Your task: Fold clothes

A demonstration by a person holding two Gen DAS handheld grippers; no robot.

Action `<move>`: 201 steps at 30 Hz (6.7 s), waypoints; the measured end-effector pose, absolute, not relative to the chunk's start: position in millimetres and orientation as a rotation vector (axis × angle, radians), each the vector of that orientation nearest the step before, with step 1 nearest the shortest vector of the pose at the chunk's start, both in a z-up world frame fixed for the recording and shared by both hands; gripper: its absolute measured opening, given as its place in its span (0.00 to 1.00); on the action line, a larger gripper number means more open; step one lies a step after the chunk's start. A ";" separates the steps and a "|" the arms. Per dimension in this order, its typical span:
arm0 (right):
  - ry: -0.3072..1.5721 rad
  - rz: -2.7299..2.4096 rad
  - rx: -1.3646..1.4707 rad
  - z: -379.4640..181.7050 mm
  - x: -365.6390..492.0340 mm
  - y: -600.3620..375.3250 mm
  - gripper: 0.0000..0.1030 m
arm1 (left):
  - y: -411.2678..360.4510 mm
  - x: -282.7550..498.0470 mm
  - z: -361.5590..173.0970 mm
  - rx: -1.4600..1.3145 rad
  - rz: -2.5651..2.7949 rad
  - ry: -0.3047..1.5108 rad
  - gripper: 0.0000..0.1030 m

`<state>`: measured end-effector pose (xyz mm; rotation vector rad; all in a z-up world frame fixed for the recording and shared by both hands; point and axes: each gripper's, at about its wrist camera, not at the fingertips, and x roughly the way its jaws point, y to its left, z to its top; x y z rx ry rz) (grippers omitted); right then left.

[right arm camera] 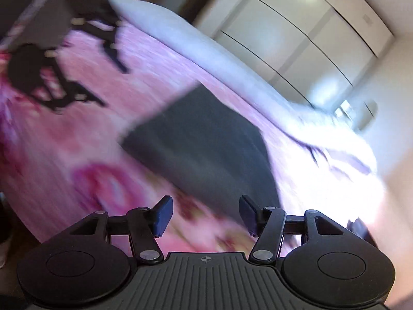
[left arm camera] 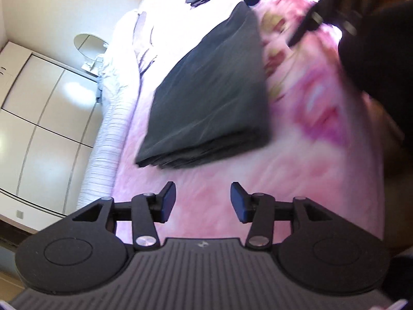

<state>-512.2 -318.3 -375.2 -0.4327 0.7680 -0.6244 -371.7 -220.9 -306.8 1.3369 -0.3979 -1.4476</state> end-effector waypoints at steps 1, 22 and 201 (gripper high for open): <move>0.791 -0.604 -0.499 -380.2 -492.9 -307.5 0.56 | -222.9 -364.5 -305.1 1.339 -1.434 -0.409 0.51; 0.768 -0.392 -0.673 -336.4 -445.0 -365.5 0.22 | -316.6 -346.1 -353.6 1.349 -1.487 -0.764 0.93; 0.873 -0.189 -0.575 -344.1 -516.3 -285.4 0.56 | -90.3 -311.1 -241.3 0.883 -1.373 0.115 0.67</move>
